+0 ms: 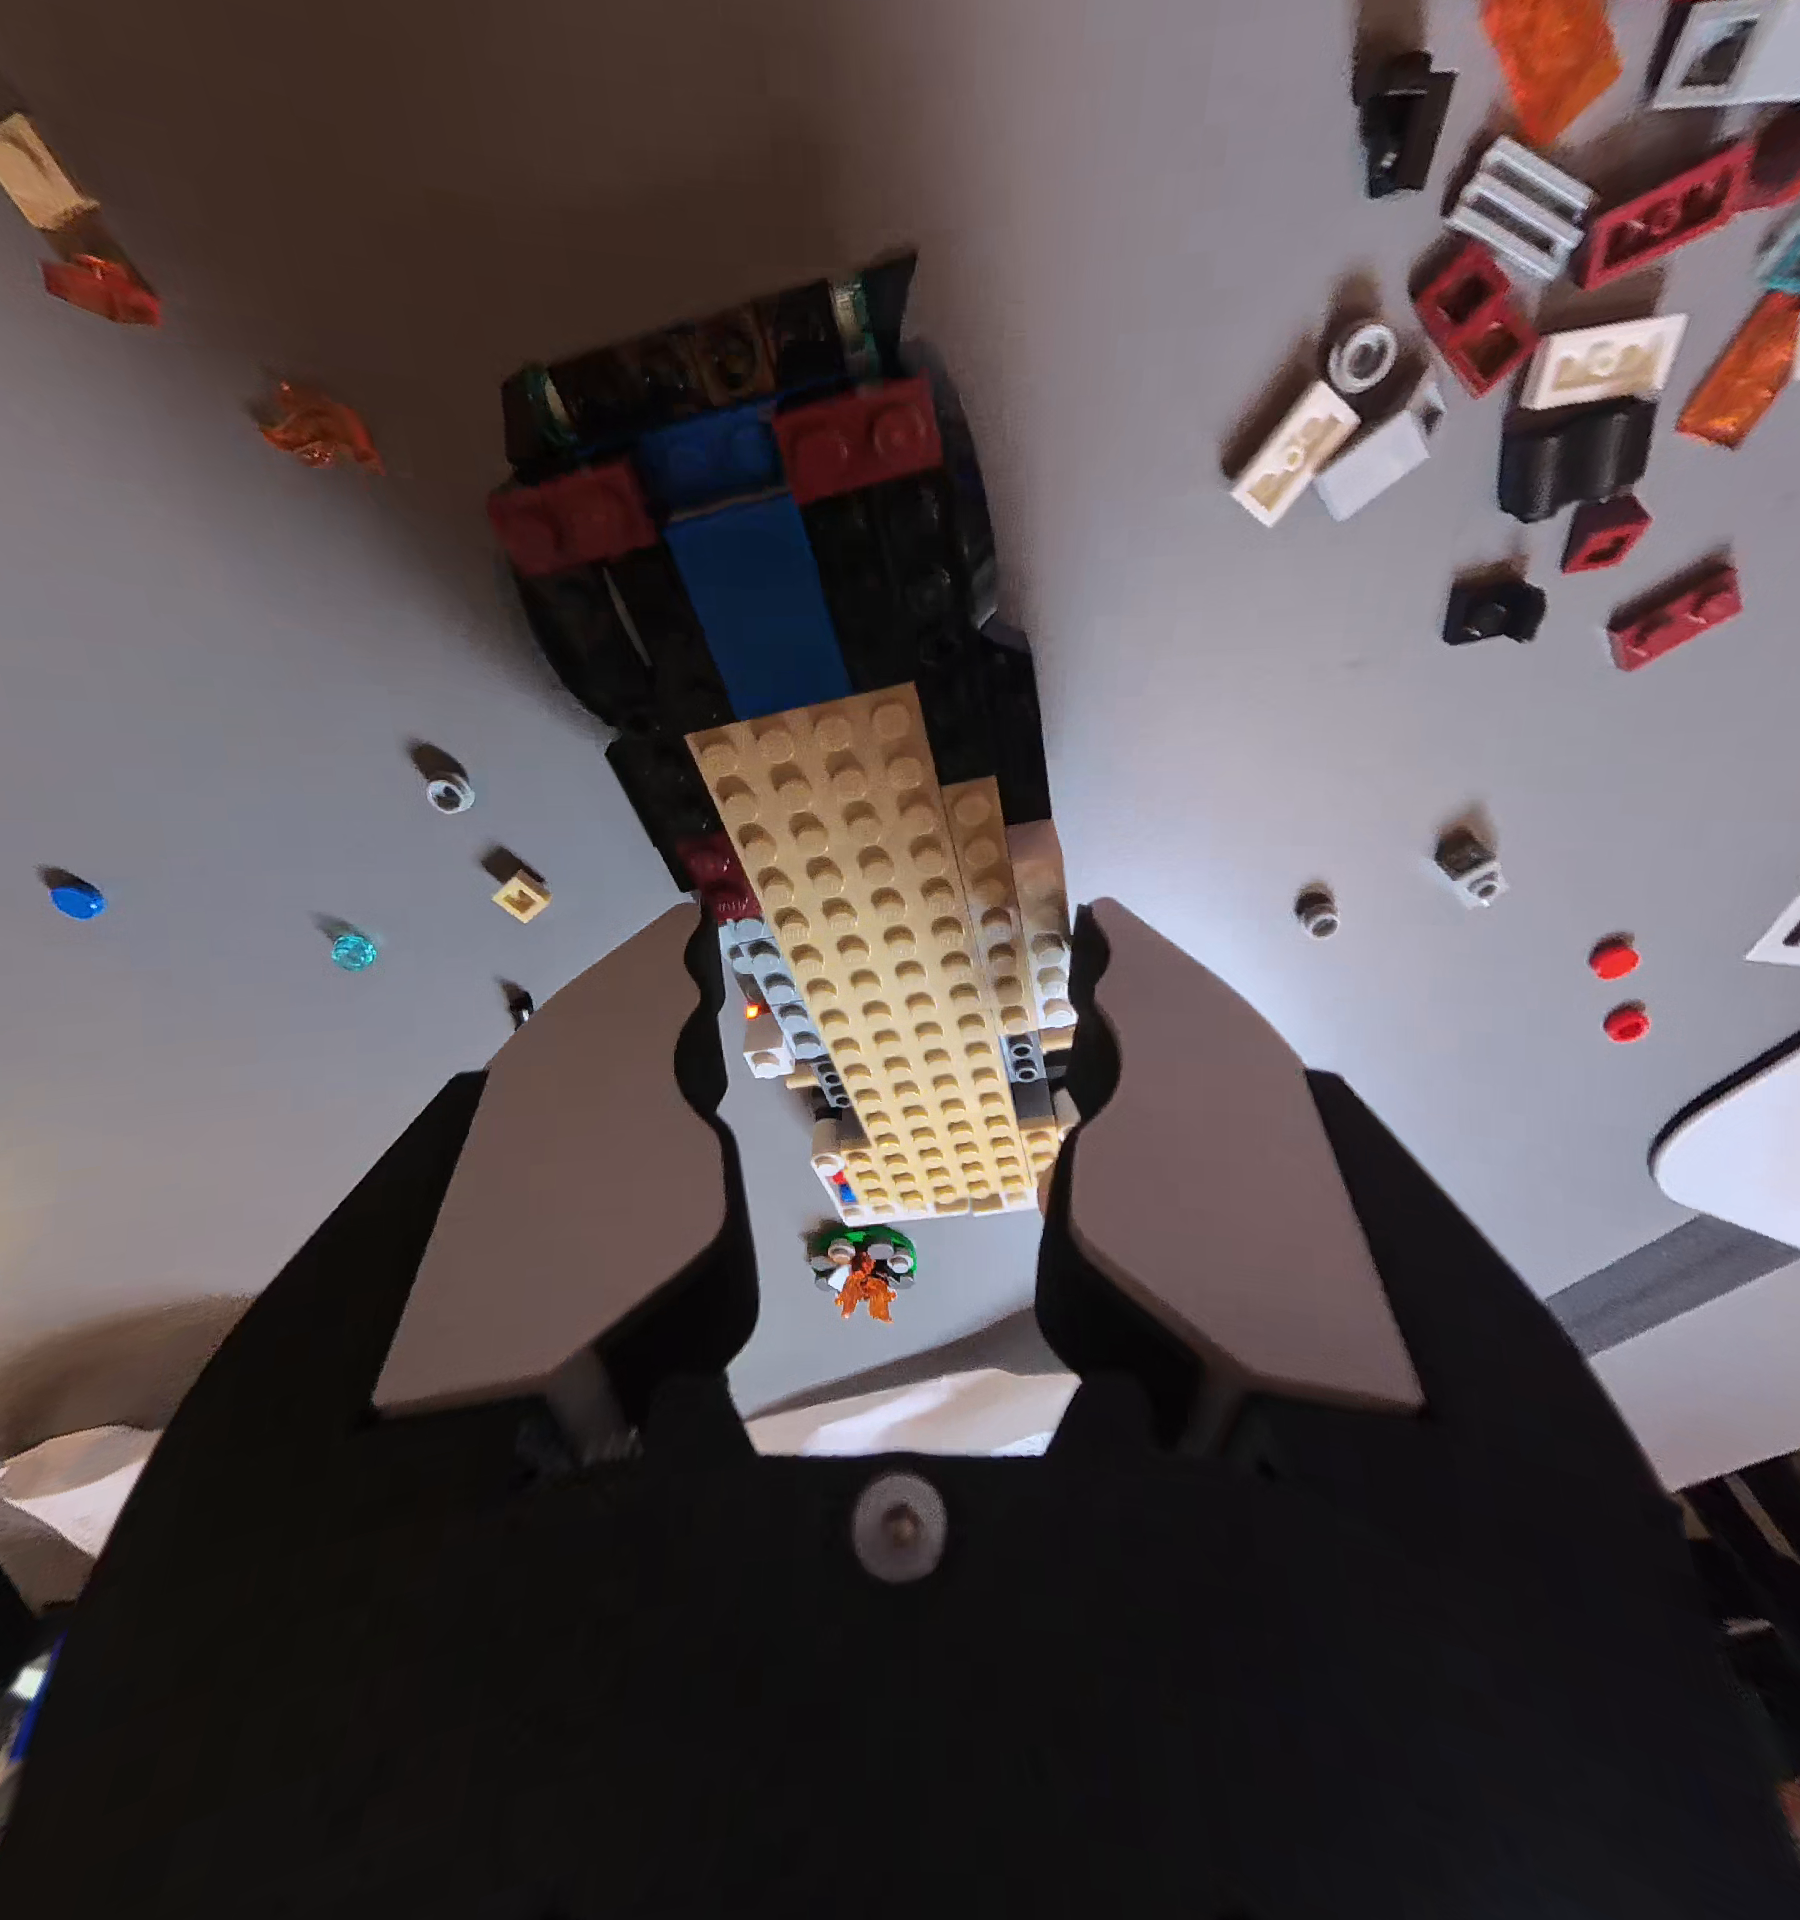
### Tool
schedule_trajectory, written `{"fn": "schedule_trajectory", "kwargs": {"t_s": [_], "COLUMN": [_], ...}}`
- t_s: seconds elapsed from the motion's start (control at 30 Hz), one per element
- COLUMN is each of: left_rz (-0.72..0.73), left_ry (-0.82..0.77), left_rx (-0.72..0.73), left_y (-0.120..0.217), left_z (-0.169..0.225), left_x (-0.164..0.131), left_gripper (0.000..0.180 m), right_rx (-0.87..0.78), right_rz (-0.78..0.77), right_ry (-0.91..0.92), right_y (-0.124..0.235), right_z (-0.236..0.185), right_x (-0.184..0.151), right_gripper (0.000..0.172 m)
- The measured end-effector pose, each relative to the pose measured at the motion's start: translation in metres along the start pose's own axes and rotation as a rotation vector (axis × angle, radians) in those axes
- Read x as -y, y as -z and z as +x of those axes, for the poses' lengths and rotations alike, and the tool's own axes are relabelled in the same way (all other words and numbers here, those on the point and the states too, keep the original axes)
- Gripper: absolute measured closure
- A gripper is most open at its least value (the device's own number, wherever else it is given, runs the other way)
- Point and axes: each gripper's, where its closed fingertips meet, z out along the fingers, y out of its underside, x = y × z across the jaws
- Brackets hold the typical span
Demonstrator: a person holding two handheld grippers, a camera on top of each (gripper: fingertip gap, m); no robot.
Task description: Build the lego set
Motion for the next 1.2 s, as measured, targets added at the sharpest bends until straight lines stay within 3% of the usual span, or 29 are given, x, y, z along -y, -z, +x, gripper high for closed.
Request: {"fn": "schedule_trajectory", "kwargs": {"t_s": [0.17, 0.27, 0.4, 0.5, 0.53, 0.6, 0.73, 0.87, 1.07, 1.2], "left_rz": [-0.023, -0.033, -0.044, -0.051, -0.049, -0.053, -0.083, -0.138, -0.201, -0.17], "left_ry": [0.004, 0.01, 0.016, 0.006, 0.003, -0.004, -0.029, -0.054, -0.009, -0.071], "left_rx": [0.003, 0.014, 0.034, 0.056, 0.059, 0.089, 0.156, 0.262, 0.421, 0.549], "left_y": [-0.004, -0.005, -0.006, -0.006, -0.006, -0.006, -0.004, -0.001, 0.006, 0.014], "left_z": [0.0, -0.002, -0.006, -0.009, -0.009, -0.012, -0.017, -0.02, -0.005, -0.003], "left_x": [-0.007, -0.011, -0.014, -0.014, -0.014, -0.013, -0.01, -0.009, -0.016, -0.018], "left_gripper": [0.14, 0.14, 0.14, 0.14, 0.14, 0.14, 0.141, 0.142, 0.14, 0.14], "right_rx": [-0.02, -0.111, -0.305, -0.487, -0.551, -0.64, -0.752, -0.862, -0.832, -0.87], "right_rz": [0.021, 0.103, 0.424, 0.634, 0.694, 0.815, 0.928, 1.115, 1.181, 1.213], "right_ry": [-0.017, -0.06, -0.217, -0.366, -0.409, -0.496, -0.752, -0.914, -0.936, -0.942], "right_y": [-0.008, 0.011, 0.079, 0.112, 0.116, 0.112, 0.079, 0.071, 0.068, 0.068], "right_z": [0.002, 0.013, 0.028, 0.023, 0.018, 0.0, -0.032, -0.054, -0.058, -0.057], "right_x": [0.008, 0.011, 0.02, 0.003, -0.006, -0.025, -0.074, -0.108, -0.111, -0.105], "right_gripper": [0.107, 0.106, 0.105, 0.106, 0.118, 0.172, 0.172, 0.166, 0.141, 0.139]}}
